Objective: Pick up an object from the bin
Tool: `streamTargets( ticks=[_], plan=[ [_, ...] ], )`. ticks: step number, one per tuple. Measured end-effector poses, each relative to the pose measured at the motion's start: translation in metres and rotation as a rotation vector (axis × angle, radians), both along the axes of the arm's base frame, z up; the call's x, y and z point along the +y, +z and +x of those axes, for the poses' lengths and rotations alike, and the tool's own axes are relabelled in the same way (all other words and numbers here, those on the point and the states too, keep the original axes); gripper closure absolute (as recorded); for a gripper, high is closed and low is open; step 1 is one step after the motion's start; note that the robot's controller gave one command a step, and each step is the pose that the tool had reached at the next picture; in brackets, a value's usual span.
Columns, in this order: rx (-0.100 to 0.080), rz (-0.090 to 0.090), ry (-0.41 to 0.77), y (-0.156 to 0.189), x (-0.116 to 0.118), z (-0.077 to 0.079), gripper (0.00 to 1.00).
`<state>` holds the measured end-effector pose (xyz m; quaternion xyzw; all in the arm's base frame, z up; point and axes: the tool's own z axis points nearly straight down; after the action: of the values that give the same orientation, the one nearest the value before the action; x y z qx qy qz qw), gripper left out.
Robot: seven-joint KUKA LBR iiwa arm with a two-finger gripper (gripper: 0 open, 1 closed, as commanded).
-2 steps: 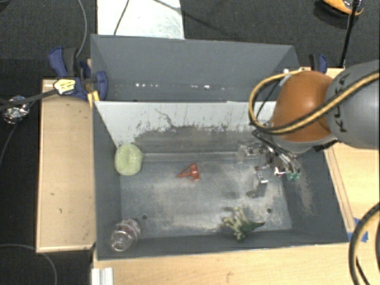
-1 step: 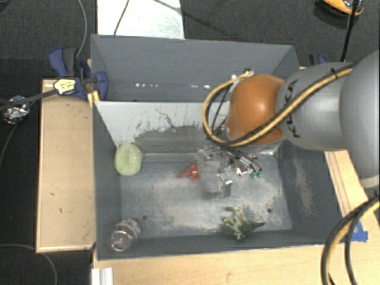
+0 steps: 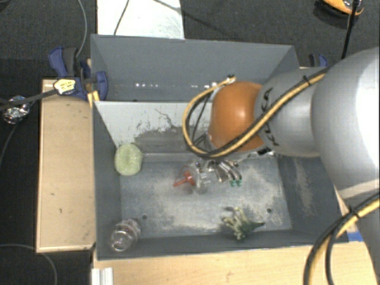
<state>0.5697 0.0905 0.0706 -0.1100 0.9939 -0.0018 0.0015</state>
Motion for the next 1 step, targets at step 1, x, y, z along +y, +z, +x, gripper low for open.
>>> streamTargets(
  ticks=[1],
  plan=[
    [0.000,0.000,0.000,0.0000,-0.0001,0.0000,1.00]
  ],
)
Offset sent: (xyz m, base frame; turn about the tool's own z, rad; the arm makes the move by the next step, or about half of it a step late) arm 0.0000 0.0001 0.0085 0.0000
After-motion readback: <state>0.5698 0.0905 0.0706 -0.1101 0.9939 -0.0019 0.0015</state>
